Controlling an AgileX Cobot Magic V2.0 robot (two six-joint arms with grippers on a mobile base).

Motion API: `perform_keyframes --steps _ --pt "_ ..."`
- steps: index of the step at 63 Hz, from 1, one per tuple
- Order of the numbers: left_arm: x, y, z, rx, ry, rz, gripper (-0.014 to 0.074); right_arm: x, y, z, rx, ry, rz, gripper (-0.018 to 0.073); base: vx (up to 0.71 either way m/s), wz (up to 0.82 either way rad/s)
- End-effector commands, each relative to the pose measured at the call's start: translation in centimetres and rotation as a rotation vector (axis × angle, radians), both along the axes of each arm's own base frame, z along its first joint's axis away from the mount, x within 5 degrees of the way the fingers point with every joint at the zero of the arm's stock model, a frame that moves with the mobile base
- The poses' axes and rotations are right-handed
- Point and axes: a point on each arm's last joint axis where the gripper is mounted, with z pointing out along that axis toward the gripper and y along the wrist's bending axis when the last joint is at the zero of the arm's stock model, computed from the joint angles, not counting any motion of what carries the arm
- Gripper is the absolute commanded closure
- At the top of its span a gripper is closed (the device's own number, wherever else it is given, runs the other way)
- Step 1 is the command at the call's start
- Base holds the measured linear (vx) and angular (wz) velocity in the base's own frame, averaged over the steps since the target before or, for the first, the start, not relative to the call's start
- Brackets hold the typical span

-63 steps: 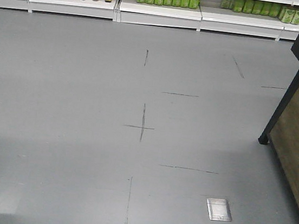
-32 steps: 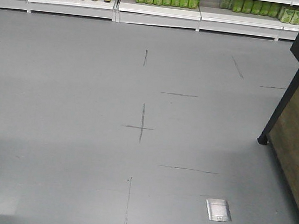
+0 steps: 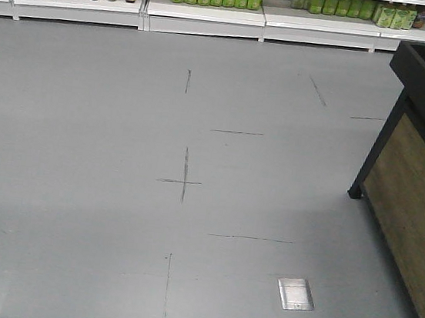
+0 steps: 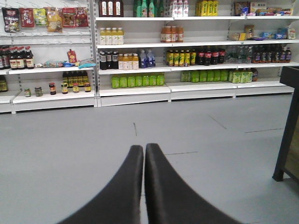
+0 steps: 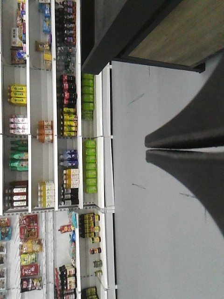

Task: Pick three apples into basket with both arms
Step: 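Drive the base forward along the aisle toward the fruit table, then turn the base to face the fruit bins and light-blue basket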

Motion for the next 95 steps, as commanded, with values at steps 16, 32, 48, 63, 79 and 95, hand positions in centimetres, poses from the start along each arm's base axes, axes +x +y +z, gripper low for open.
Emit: perform_keyframes --steps 16,32,48,63,79,95 --pt "-0.04 -0.02 0.86 -0.022 -0.081 -0.003 0.0603 0.0 -0.02 0.33 -0.005 -0.068 -0.004 0.0568 0.06 -0.24" --pt "-0.04 -0.02 0.86 -0.022 -0.081 -0.003 0.0603 0.0 -0.02 0.32 -0.005 -0.067 -0.004 0.0568 0.09 -0.35" --pt "-0.04 -0.02 0.86 -0.022 -0.081 -0.003 0.0603 0.0 -0.02 0.32 -0.005 -0.067 -0.004 0.0568 0.1 -0.39" --pt "-0.04 -0.02 0.86 -0.022 -0.081 -0.003 0.0603 0.0 -0.02 0.32 -0.005 -0.067 -0.004 0.0568 0.09 -0.36" --pt "-0.04 -0.02 0.86 -0.022 -0.081 -0.003 0.0603 0.0 -0.02 0.32 -0.005 -0.067 -0.004 0.0568 0.09 -0.33" --pt "-0.04 -0.02 0.86 -0.022 -0.081 -0.003 0.0603 0.0 -0.02 0.32 -0.005 -0.067 -0.004 0.0568 0.08 -0.32"
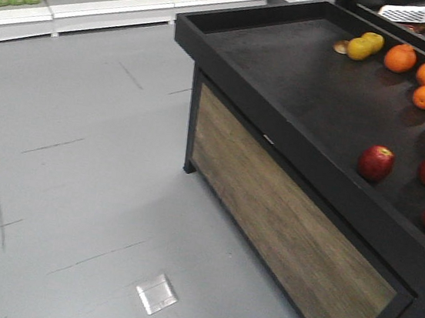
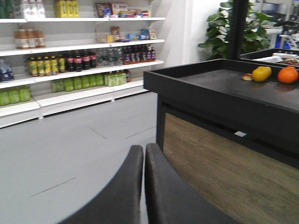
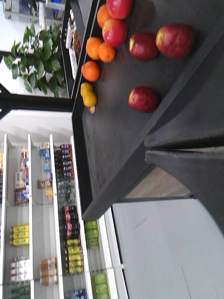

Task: Pick three apples into basket with both arms
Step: 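Turn the base to face the fruit bins and light-blue basket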

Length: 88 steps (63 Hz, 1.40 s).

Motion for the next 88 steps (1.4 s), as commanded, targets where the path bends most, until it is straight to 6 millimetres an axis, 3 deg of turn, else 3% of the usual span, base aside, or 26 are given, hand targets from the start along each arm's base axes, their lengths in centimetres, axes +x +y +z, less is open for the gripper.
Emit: perform_keyframes --steps 1,88 --pt "-0.04 -0.02 0.86 -0.022 -0.081 -0.003 0.0603 0.0 -0.02 0.32 -0.005 -0.067 -0.004 0.0568 0.08 -0.32" --pt "-0.04 -0.02 0.86 -0.022 -0.081 -0.003 0.0603 0.0 -0.02 0.32 -0.005 -0.067 -0.004 0.0568 0.1 -0.41"
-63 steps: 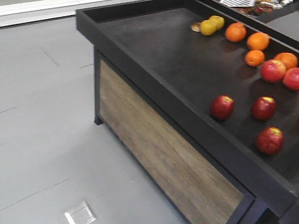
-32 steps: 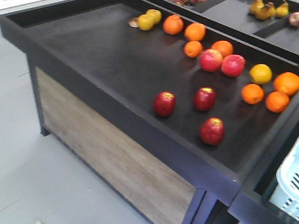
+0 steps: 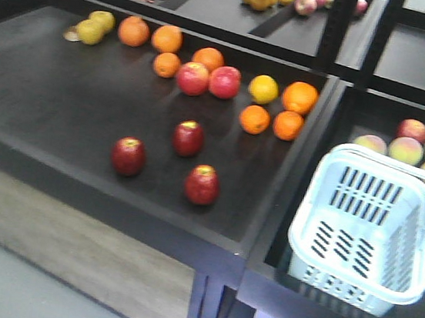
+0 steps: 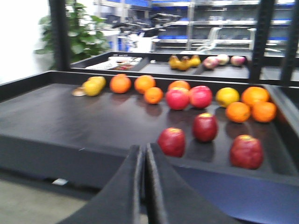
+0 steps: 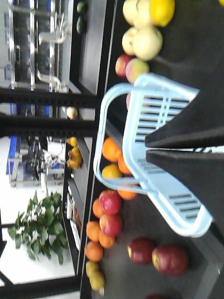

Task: Pick three apples into basket with both arms
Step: 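Turn the base to face the fruit bins and light-blue basket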

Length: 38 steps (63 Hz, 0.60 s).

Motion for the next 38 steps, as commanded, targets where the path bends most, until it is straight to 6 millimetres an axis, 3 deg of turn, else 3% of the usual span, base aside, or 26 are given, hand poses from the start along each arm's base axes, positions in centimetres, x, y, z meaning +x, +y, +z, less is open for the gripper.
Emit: perform_keyframes --steps 1,38 --pt "-0.04 -0.02 0.86 -0.022 -0.081 -0.003 0.0603 0.0 -0.02 0.32 -0.005 -0.067 -0.004 0.0568 0.11 -0.47" --pt "-0.04 -0.02 0.86 -0.022 -0.081 -0.003 0.0603 0.0 -0.02 0.32 -0.005 -0.067 -0.004 0.0568 0.1 -0.38"
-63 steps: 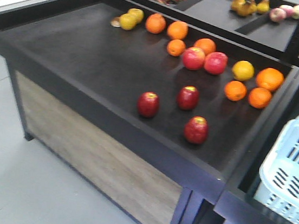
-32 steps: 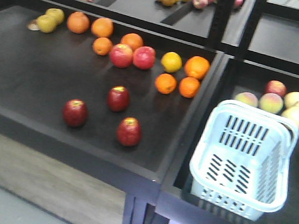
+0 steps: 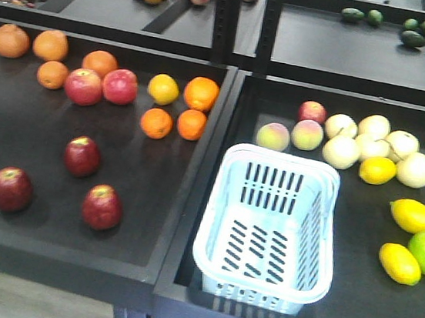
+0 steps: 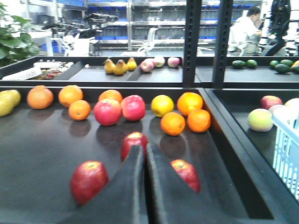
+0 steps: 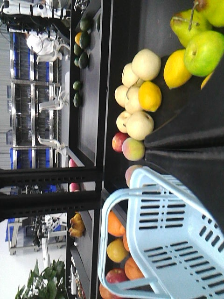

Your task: Pick three apples into basket with both arms

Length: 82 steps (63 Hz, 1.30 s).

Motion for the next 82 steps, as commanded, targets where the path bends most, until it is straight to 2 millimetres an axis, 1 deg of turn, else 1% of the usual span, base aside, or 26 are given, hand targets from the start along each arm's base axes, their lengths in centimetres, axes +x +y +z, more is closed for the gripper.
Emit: perform_keyframes --steps 1,31,82 --pt "-0.04 -0.02 0.86 -0.022 -0.081 -0.003 0.0603 0.0 -0.02 0.32 -0.005 -0.067 -0.004 0.0568 0.09 -0.23" --pt "-0.04 -0.02 0.86 -0.022 -0.081 -0.003 0.0603 0.0 -0.02 0.33 -0.005 -0.068 -0.004 0.0568 0.09 -0.14" --pt "-0.04 -0.02 0.86 -0.022 -0.081 -0.003 0.0603 0.0 -0.02 0.33 -0.005 -0.068 -0.004 0.0568 0.09 -0.01"
